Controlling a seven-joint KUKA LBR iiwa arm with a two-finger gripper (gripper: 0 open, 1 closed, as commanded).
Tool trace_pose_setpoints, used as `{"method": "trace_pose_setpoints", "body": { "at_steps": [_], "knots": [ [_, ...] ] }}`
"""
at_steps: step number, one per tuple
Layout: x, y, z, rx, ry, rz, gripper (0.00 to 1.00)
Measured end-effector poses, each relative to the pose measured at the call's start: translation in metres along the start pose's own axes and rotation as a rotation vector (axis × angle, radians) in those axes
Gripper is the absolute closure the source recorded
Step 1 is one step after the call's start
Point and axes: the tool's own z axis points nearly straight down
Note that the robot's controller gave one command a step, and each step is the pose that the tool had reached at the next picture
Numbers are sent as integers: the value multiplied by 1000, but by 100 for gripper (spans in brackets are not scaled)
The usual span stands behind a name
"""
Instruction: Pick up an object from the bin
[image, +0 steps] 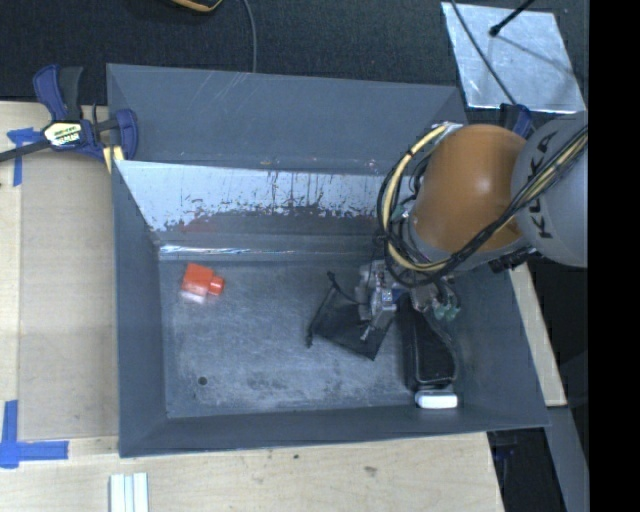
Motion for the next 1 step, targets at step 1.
{"method": "trace_pose_setpoints", "body": {
  "at_steps": [1],
  "knots": [
    [-10, 7, -89, 2, -2, -10, 100]
  ]
}}
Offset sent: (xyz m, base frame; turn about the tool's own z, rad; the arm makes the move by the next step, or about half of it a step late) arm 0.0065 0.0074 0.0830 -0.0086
